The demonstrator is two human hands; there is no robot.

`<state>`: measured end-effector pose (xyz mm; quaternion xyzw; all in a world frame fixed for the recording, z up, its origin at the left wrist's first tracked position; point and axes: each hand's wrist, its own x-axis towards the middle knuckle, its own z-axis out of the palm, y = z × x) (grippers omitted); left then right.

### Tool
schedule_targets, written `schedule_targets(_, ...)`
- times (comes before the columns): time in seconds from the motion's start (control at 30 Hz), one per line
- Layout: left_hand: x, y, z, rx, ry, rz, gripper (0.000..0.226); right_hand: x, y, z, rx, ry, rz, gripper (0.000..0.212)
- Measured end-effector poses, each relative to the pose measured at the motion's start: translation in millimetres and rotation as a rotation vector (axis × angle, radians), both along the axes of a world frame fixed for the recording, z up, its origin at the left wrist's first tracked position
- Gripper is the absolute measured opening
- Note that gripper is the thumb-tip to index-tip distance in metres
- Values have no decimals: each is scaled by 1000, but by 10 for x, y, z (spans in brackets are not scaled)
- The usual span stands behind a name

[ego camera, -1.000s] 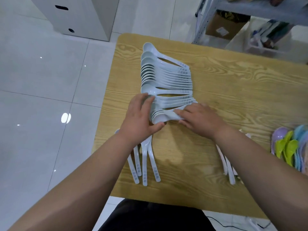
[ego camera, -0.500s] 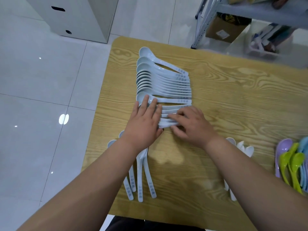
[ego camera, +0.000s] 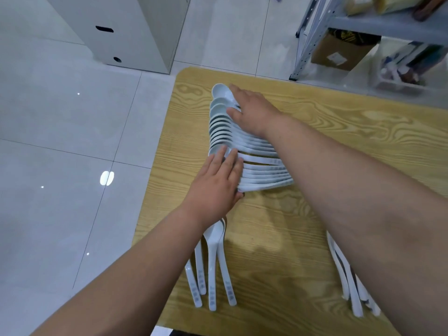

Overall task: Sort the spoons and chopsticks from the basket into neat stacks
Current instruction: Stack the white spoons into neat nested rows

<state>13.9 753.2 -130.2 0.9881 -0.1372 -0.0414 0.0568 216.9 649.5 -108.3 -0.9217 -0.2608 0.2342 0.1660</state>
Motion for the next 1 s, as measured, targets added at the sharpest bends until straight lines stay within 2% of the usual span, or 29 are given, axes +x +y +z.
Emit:
schedule_targets(0.13, 106, 178, -24, -21, -71, -12, 80, -123, -80, -108, 77, -48, -25, 57)
schedule_targets(0.23, 141, 297, -46, -59, -125, -16, 79, -244, -177, -123, 109, -3, -22, 54)
schedule_targets(0.3, 138, 342, -85, -195, -102, 19, 87, -335, -225, -108, 115, 2, -17, 53)
schedule_targets(0.4, 85, 360, -116, -494, 48, 196, 106, -486, -290, -64, 112, 19, -37, 64)
schedule_targets(0.47, 67, 379, -154, -561, 83, 219, 112, -579, -344, -37, 87, 60, -41, 82)
schedule_targets(0.57, 107, 426, -200, -460, 45, 90, 106, -703, -426, -20, 9, 79, 15, 113)
schedule_targets(0.63, 141, 477, -217, -353, 20, -24, 106, -776, -477, -26, -24, 80, 72, 122)
schedule_targets(0.83, 63, 528, -165, -275, -16, -109, 101, -876, -545, -17, -89, 102, 145, 135)
schedule_targets(1.0, -12, 477, -127, -202, -86, -182, 85, -877, -534, -28, -49, 93, 109, 136)
